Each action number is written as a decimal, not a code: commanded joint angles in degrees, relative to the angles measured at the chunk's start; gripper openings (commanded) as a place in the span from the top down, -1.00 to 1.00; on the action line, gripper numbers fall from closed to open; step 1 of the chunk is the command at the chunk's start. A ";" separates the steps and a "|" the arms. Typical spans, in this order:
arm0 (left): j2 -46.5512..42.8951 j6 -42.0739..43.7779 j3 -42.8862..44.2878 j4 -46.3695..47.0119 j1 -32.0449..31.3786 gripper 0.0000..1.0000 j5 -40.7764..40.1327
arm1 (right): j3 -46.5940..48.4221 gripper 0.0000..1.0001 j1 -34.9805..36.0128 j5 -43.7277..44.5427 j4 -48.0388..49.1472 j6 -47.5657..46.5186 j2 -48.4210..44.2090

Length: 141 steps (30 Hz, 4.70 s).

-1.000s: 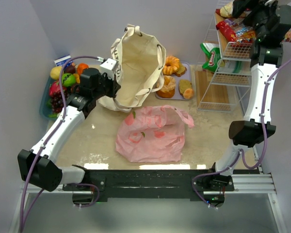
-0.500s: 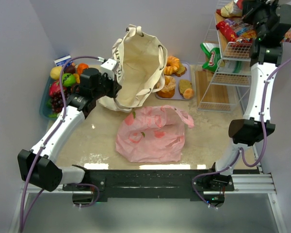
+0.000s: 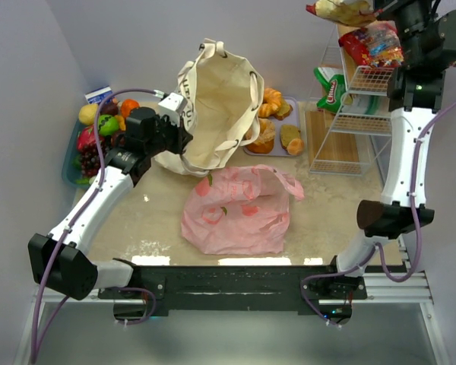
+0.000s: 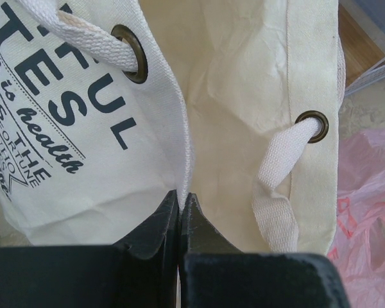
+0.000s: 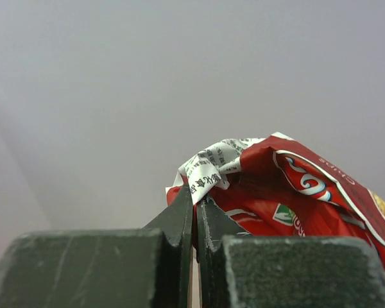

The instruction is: Place the mixed food into the grocery bags and tie them

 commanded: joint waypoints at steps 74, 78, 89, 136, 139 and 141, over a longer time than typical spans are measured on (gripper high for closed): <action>-7.79 -1.64 -2.44 6.82 2.87 1.00 0.53 | -49.01 1.00 46.44 18.38 21.35 -17.30 -0.97; -8.84 -2.87 -3.58 8.85 4.37 1.00 4.23 | -39.57 1.00 45.39 20.66 8.40 -16.50 5.00; -8.58 -3.31 -4.11 9.47 5.07 1.00 4.41 | -34.25 -0.36 45.39 24.98 -7.82 -18.96 6.34; -6.82 -2.08 -4.46 8.94 5.07 1.00 2.57 | 5.12 -0.98 14.19 54.16 -42.01 -38.04 -8.00; -7.00 -2.08 -4.46 9.03 5.07 1.00 2.57 | 2.15 -0.98 14.10 55.03 -42.90 -35.67 -9.13; -6.91 -2.08 -4.46 9.03 5.07 1.00 2.65 | -0.49 -0.98 13.92 55.47 -43.77 -33.40 -10.45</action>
